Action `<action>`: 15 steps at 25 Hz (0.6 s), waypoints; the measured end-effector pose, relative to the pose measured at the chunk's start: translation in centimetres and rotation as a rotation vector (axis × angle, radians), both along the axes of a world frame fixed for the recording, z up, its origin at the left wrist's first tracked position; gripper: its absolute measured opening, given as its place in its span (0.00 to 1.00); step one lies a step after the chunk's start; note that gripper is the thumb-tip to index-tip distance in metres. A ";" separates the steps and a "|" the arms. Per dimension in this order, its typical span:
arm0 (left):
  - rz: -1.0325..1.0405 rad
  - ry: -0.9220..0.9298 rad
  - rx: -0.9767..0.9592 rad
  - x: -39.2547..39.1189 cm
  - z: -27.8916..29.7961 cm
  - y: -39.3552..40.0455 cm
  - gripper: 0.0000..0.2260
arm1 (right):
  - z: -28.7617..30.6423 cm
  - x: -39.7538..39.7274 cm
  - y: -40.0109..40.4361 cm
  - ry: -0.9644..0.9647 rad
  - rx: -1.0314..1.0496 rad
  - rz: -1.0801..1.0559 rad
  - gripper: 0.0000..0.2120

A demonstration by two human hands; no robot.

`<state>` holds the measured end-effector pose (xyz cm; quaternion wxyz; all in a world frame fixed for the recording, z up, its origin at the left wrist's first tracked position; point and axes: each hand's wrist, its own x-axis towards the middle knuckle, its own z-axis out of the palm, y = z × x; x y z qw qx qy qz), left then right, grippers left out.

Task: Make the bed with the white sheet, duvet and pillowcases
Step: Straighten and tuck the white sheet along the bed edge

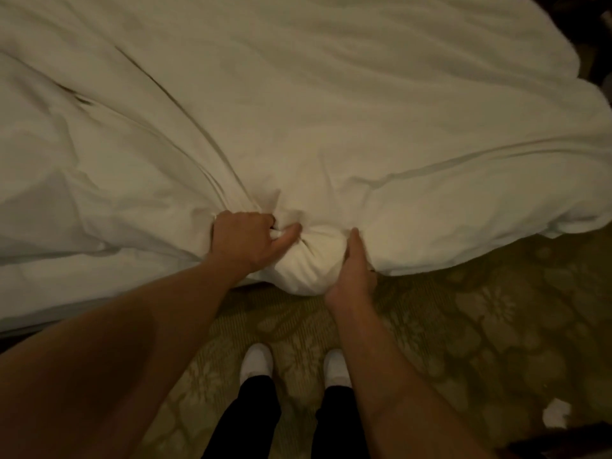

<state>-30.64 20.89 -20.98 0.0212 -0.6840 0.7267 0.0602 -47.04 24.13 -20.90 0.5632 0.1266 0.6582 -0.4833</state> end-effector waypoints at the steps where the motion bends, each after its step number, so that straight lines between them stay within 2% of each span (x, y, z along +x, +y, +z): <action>1: 0.002 0.006 0.003 -0.1 0.2 -0.1 0.29 | 0.0 0.3 0.2 -0.101 -0.085 0.034 0.43; 3: 0.025 0.048 0.006 0.0 0.8 -0.1 0.28 | 0.5 1.3 1.1 -0.273 -0.200 0.137 0.40; 5: 0.074 0.107 0.040 0.2 1.7 -0.2 0.28 | 1.3 3.1 1.9 -0.365 -0.270 0.198 0.39; 8: 0.095 0.211 0.098 0.5 3.0 -0.8 0.27 | 1.8 5.7 1.2 -0.302 -0.201 0.171 0.45; 10: 0.013 0.233 0.064 1.7 3.6 -1.4 0.26 | 1.7 6.7 0.1 -0.200 -0.143 0.135 0.47; 13: -0.125 0.074 -0.087 5.1 3.6 -2.4 0.26 | 1.7 7.7 -0.3 -0.117 -0.172 0.026 0.43; 15: -0.199 -0.043 -0.110 7.2 3.1 -2.0 0.29 | 1.6 8.6 0.6 -0.114 -0.200 0.023 0.42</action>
